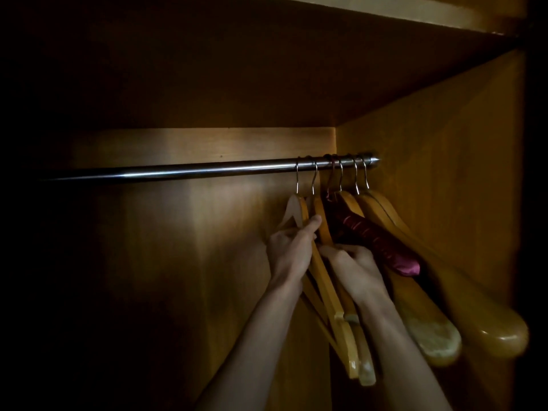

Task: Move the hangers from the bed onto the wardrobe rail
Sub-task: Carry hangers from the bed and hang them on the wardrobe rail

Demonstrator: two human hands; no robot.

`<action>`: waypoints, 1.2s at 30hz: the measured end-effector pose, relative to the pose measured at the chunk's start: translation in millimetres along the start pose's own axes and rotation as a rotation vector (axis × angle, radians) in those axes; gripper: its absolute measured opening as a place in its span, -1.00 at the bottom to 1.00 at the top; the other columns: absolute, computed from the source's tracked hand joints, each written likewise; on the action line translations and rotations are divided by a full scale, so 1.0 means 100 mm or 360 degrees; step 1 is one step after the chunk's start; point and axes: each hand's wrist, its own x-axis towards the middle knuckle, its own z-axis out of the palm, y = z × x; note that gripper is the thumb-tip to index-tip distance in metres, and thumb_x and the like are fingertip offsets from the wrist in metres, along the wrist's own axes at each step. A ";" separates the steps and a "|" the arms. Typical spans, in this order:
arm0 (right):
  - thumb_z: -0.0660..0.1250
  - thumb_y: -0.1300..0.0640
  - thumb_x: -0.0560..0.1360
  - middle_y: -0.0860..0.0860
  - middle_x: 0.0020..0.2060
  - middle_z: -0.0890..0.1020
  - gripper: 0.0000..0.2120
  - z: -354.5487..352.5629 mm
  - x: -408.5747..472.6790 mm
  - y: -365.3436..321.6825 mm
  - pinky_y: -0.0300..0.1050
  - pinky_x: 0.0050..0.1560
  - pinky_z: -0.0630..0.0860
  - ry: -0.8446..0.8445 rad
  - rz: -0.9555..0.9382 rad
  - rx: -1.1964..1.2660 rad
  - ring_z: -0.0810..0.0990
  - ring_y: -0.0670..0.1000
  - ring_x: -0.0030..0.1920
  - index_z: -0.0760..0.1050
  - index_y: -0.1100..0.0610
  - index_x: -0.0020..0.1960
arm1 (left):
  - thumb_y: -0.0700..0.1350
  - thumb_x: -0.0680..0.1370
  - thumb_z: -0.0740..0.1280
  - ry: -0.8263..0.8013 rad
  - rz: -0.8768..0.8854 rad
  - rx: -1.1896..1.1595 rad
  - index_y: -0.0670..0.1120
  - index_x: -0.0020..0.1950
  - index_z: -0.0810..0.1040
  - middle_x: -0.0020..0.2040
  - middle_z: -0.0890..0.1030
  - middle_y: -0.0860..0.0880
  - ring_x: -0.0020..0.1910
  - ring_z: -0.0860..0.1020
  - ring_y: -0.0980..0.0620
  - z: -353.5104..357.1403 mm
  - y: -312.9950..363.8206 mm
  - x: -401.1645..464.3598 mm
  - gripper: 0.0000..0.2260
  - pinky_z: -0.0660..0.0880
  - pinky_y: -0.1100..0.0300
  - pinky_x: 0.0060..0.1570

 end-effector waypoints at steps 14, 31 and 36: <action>0.26 -0.21 0.59 -0.15 -0.24 0.69 -0.80 -0.27 -0.33 0.39 -0.13 0.00 0.51 -0.0138 0.0129 0.0402 0.67 -0.18 -0.18 0.55 -0.12 -0.09 | 0.25 0.59 0.26 0.0012 0.0024 0.0030 -0.04 -0.02 0.63 -0.21 0.67 0.04 -0.23 0.65 0.13 0.06 -0.36 -0.34 -0.63 0.50 0.30 -0.25; 0.22 0.12 0.67 0.00 -0.18 0.59 -0.79 -0.71 -2.16 3.28 -0.21 -0.19 0.43 -0.0771 0.1259 -0.0542 0.54 -0.08 -0.23 0.59 0.20 0.13 | -0.11 0.61 0.38 -0.0519 -0.0812 0.0863 -0.15 0.06 0.51 -0.16 0.59 0.00 -0.15 0.59 -0.03 0.14 -3.48 -2.16 -0.87 0.44 0.31 -0.30; 0.36 0.02 0.57 0.02 -0.24 0.69 -0.82 -0.92 -3.13 4.17 -0.17 -0.25 0.58 -0.0452 0.1802 -0.0562 0.66 -0.02 -0.26 0.65 0.11 -0.06 | -0.09 0.60 0.33 -0.1589 -0.1157 0.1246 -0.09 0.08 0.54 -0.01 0.61 -0.06 0.00 0.61 -0.07 0.34 -4.41 -2.87 -0.90 0.50 0.15 -0.11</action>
